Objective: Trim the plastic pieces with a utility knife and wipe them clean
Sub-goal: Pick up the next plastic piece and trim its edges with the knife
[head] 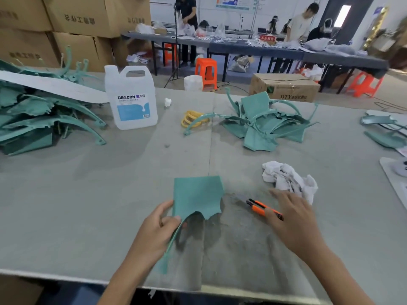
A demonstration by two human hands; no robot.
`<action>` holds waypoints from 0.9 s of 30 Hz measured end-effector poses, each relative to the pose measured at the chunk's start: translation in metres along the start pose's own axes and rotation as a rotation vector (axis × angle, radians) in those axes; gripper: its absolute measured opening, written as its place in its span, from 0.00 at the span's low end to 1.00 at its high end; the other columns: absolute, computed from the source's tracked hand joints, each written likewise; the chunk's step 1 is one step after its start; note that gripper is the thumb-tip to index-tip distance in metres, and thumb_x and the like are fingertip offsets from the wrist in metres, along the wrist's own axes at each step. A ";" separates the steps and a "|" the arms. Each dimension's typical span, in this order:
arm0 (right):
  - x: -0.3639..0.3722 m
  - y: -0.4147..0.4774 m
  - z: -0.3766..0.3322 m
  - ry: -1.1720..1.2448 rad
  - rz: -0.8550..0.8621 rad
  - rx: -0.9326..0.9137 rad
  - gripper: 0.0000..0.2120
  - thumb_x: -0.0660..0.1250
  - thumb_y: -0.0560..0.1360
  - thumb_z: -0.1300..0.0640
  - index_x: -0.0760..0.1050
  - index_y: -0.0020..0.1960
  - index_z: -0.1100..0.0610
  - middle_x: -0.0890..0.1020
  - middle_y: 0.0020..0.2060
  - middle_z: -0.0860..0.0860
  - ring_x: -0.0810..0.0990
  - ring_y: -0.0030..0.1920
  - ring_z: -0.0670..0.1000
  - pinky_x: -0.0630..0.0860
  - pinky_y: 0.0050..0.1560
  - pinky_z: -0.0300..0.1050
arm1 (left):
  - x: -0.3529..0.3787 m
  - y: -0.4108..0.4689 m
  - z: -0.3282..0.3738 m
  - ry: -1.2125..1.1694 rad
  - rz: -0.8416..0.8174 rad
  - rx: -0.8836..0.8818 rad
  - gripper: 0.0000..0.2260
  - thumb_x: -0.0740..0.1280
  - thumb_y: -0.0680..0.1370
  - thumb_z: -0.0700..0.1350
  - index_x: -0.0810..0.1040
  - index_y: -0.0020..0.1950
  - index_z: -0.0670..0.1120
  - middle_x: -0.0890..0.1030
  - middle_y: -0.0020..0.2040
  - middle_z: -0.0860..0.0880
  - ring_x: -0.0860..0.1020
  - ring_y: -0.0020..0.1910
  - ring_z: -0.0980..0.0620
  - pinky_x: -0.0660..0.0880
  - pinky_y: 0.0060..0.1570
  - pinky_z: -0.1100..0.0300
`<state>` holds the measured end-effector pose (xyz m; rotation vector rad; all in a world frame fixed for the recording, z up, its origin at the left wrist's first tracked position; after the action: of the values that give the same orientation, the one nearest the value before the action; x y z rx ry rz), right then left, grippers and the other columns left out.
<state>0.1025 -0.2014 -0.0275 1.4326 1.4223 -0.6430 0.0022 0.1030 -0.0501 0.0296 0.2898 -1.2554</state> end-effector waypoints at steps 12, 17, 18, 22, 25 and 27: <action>0.003 -0.028 0.010 0.085 -0.136 0.091 0.11 0.67 0.80 0.49 0.78 0.61 0.51 0.74 0.48 0.48 0.74 0.49 0.53 0.65 0.47 0.46 | 0.001 -0.003 -0.002 0.545 0.048 0.188 0.10 0.66 0.80 0.56 0.82 0.59 0.60 0.77 0.32 0.67 0.76 0.37 0.68 0.68 0.39 0.70; 0.003 -0.042 -0.007 0.194 -0.096 0.103 0.10 0.64 0.80 0.45 0.74 0.60 0.45 0.79 0.40 0.42 0.78 0.39 0.45 0.71 0.38 0.45 | -0.012 -0.012 0.000 0.339 0.080 0.209 0.18 0.65 0.80 0.37 0.81 0.57 0.61 0.80 0.57 0.64 0.75 0.57 0.69 0.70 0.61 0.68; 0.004 -0.045 -0.009 0.216 -0.099 0.111 0.09 0.64 0.80 0.45 0.74 0.59 0.44 0.80 0.37 0.42 0.78 0.37 0.44 0.71 0.36 0.43 | -0.017 -0.016 -0.002 0.382 0.043 0.226 0.23 0.66 0.77 0.34 0.79 0.60 0.62 0.78 0.60 0.65 0.73 0.59 0.70 0.69 0.64 0.66; 0.007 -0.056 -0.010 0.272 -0.139 0.119 0.12 0.63 0.80 0.44 0.74 0.63 0.41 0.80 0.35 0.41 0.78 0.36 0.41 0.69 0.35 0.38 | -0.024 -0.041 -0.017 0.573 -0.087 0.263 0.30 0.73 0.73 0.48 0.68 0.69 0.71 0.66 0.70 0.71 0.63 0.72 0.66 0.60 0.74 0.58; 0.008 -0.056 -0.012 0.282 -0.177 0.096 0.12 0.63 0.80 0.43 0.74 0.63 0.39 0.81 0.34 0.41 0.78 0.36 0.42 0.69 0.36 0.37 | -0.010 -0.059 -0.021 0.632 -0.052 0.355 0.32 0.68 0.70 0.68 0.61 0.72 0.74 0.57 0.74 0.72 0.53 0.74 0.70 0.50 0.72 0.62; 0.010 -0.054 -0.014 0.288 -0.201 0.070 0.11 0.64 0.80 0.43 0.74 0.63 0.38 0.81 0.35 0.39 0.79 0.37 0.42 0.70 0.35 0.38 | 0.002 -0.058 -0.018 0.595 -0.020 0.435 0.33 0.65 0.71 0.71 0.62 0.75 0.71 0.56 0.75 0.71 0.51 0.75 0.71 0.47 0.73 0.67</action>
<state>0.0496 -0.1931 -0.0457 1.4931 1.8022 -0.6353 -0.0552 0.0863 -0.0596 0.7845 0.5225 -1.2889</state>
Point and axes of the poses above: each hand's wrist, its own y-axis towards the middle knuckle, its own x-axis out of the palm, z = x × y, the point moved 1 cm from there along y, towards the middle knuckle
